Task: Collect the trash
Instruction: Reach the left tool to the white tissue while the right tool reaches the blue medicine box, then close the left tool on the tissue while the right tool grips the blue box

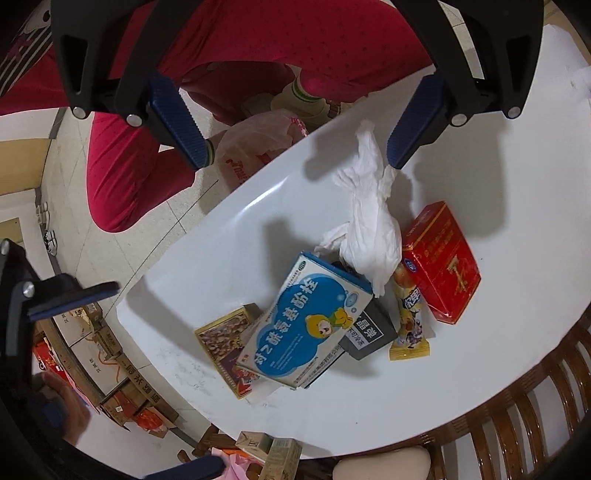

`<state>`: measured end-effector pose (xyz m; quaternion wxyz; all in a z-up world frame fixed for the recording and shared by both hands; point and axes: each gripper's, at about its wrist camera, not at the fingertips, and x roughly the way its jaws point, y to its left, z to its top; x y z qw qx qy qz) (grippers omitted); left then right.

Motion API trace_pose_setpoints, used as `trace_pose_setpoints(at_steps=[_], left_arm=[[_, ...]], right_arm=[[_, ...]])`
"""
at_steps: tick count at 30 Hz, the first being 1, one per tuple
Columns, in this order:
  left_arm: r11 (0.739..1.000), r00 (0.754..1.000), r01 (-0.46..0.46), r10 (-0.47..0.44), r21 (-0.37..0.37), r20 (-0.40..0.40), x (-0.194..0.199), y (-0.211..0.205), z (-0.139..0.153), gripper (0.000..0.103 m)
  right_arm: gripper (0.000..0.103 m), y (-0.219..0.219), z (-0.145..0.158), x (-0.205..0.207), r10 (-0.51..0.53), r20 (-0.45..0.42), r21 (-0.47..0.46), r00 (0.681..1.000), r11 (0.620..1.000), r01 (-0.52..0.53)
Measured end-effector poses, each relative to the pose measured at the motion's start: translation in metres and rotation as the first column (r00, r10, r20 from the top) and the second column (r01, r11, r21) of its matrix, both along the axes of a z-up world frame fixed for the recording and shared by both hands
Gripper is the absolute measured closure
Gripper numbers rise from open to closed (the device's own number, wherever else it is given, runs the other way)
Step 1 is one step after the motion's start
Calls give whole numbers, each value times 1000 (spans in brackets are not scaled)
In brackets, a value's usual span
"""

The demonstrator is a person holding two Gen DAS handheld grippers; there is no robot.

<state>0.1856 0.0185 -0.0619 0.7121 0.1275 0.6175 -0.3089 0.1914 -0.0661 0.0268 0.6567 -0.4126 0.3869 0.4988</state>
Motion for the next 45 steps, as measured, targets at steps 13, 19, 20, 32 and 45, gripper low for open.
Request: trace_pose_setpoints(at_steps=[13,19,20,32,45], left_arm=[[998,997,-57,54,-40,-60,21,13,-30,14],[996,994,-81,78,-36,-79,27,22,-39,25],[996,993,-84,81,-34,-86,27,22,-40,30],[988,981,-154,151,-15,-123,39,36,-49,60],[972,965,-234,236,30,-111,59,63,-46,75]], right_arm=[[15,31,-73,39,123,-108,-124,986,983,-136],[29,34,-88,46,132,-118,-149,984,977,-149],[33,35,-89,48,129,-127,-148,983,978,-148],[34,34,-90,54,91,-126,-126,988,986,-107],[37,36,-90,61,-32,-138,-118,990,993,16]])
